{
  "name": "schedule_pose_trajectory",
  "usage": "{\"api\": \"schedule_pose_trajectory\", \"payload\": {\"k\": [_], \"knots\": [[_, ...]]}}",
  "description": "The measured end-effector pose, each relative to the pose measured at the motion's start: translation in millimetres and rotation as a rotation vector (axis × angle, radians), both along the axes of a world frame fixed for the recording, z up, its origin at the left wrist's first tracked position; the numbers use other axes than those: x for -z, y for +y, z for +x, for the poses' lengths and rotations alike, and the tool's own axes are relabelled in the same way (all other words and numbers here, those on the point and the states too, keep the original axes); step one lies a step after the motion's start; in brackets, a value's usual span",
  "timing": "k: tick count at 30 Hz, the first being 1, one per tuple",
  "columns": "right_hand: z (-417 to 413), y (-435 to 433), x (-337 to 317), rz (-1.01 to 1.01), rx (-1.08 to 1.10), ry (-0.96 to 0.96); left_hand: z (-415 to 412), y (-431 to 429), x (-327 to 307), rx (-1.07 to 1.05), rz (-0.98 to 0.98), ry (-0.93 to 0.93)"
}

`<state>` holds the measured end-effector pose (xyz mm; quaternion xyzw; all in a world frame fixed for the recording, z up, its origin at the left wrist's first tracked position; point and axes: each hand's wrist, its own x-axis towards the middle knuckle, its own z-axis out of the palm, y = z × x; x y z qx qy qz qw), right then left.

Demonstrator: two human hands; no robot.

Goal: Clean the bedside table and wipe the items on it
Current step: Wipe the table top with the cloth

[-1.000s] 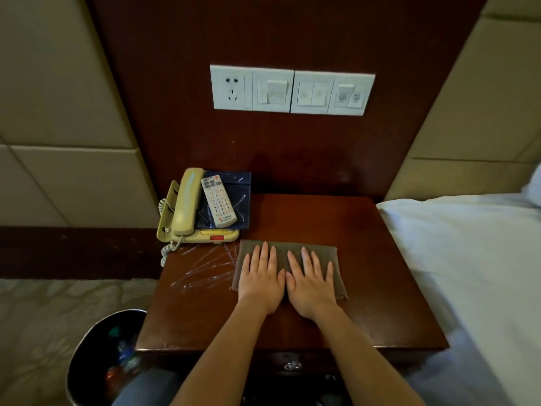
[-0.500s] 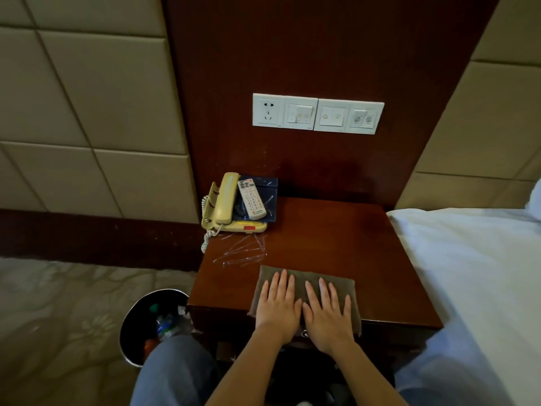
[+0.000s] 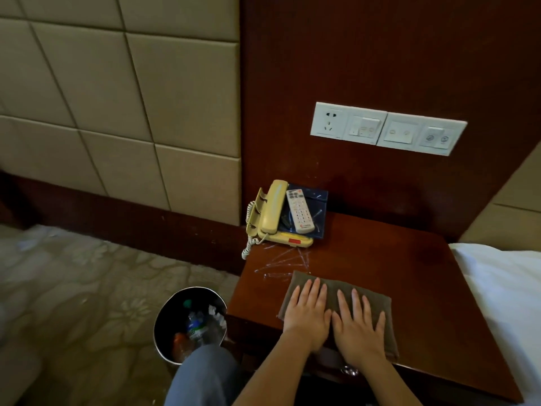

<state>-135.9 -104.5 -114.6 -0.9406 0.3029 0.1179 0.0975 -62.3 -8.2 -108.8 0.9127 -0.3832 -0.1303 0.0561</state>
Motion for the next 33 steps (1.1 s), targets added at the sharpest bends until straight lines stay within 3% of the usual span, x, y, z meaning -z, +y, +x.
{"api": "schedule_pose_trajectory", "payload": {"k": [20, 33], "knots": [[66, -34, 2, -0.058, -0.089, -0.088, 64, -33, 7, -0.019, -0.019, -0.051], [116, 63, -1, -0.022, -0.24, -0.101, 108, 75, 8, -0.111, 0.038, -0.092]]}}
